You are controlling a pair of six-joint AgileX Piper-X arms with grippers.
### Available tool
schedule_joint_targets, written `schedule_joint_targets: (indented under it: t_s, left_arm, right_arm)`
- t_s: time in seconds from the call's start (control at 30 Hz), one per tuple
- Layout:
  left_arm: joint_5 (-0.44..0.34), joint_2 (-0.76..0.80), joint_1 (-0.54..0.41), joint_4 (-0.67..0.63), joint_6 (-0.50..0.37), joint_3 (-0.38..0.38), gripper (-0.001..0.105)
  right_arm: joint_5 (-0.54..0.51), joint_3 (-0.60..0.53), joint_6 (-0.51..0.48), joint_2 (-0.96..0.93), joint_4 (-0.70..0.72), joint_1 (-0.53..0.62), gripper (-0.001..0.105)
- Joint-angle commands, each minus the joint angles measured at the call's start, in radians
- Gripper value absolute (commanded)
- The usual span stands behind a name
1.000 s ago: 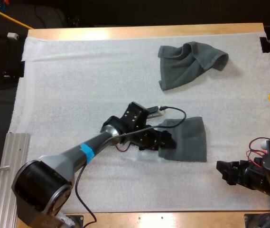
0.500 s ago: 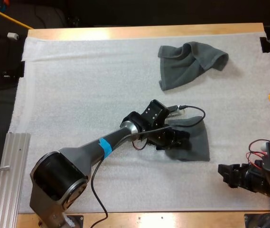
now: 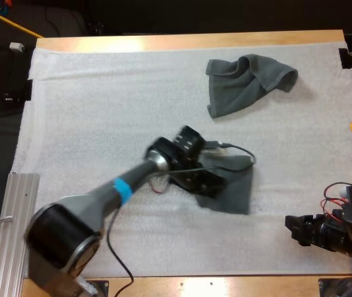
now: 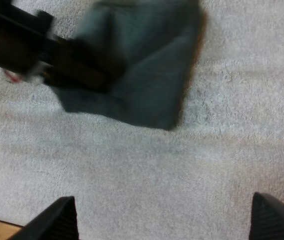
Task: Pick towel from pile, fold and stack
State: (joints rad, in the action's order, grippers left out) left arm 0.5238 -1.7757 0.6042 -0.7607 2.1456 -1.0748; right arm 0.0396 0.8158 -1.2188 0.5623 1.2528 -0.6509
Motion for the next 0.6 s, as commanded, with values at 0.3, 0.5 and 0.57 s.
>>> schedule_joint_targets:
  t_s: [0.3,0.5,0.57]
  left_arm:
    - [-0.330,0.120,-0.362,-0.312,-0.353,-0.007,0.000]
    - [-0.461,0.120,-0.571,-0.370,-0.461,-0.007,0.000]
    - [-0.523,0.120,-0.620,-0.378,-0.496,-0.007,0.000]
  right_arm:
    - [0.004,0.006,-0.012,-0.006,0.002,-0.004,0.068]
    - [0.004,0.006,-0.012,-0.006,0.002,-0.004,0.068]
    - [0.004,0.006,-0.012,-0.006,0.002,-0.004,0.068]
